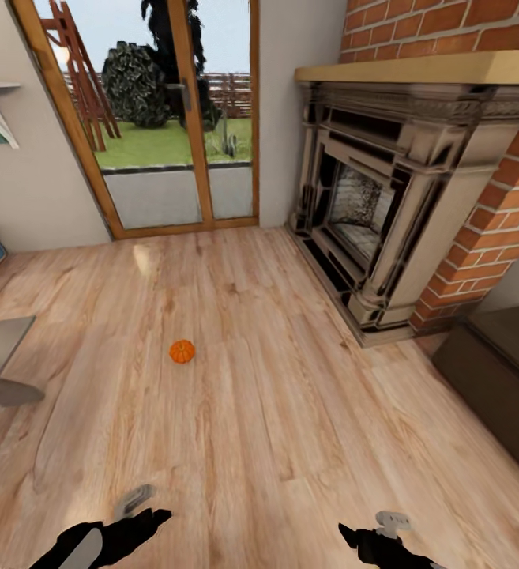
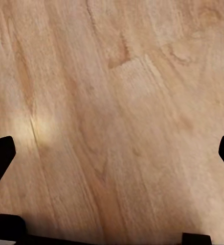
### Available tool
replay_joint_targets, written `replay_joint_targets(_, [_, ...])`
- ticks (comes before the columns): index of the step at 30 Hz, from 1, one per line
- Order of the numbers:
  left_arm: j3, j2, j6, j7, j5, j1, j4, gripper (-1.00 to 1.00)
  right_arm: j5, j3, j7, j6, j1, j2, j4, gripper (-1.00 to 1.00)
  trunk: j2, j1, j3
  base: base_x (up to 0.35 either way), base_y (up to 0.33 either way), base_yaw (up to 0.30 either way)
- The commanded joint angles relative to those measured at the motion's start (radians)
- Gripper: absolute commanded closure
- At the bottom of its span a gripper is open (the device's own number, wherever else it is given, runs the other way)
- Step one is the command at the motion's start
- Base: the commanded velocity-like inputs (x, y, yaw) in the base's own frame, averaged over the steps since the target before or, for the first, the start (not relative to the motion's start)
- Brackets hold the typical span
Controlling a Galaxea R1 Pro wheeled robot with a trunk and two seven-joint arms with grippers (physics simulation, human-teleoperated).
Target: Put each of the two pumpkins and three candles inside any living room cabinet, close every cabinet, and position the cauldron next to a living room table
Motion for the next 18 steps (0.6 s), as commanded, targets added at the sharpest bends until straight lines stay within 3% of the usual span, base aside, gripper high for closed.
replay_joint_targets(1, [-0.005,0.001,0.001,-0.001,0.003,-0.001,0.003,-1.0,0.003,-0.006,0.005,-0.003,0.0,-0.001,0.001,-1.0,0.0,0.0,-0.001,0.292,0.199,0.282])
replay_joint_targets(8, [-0.005,0.001,0.001,-0.001,0.003,-0.001,0.005,-1.0,0.002,-0.007,0.019,-0.003,0.0,-0.002,0.001,-1.0,0.0,0.0,-0.003,0.293,0.193,0.271])
replay_joint_targets(18, [-0.006,0.0,0.001,-0.001,0.003,-0.001,0.005,-1.0,0.003,-0.006,0.015,-0.002,0.0,-0.001,0.0,-1.0,0.0,0.0,-0.003,0.293,0.19,0.115])
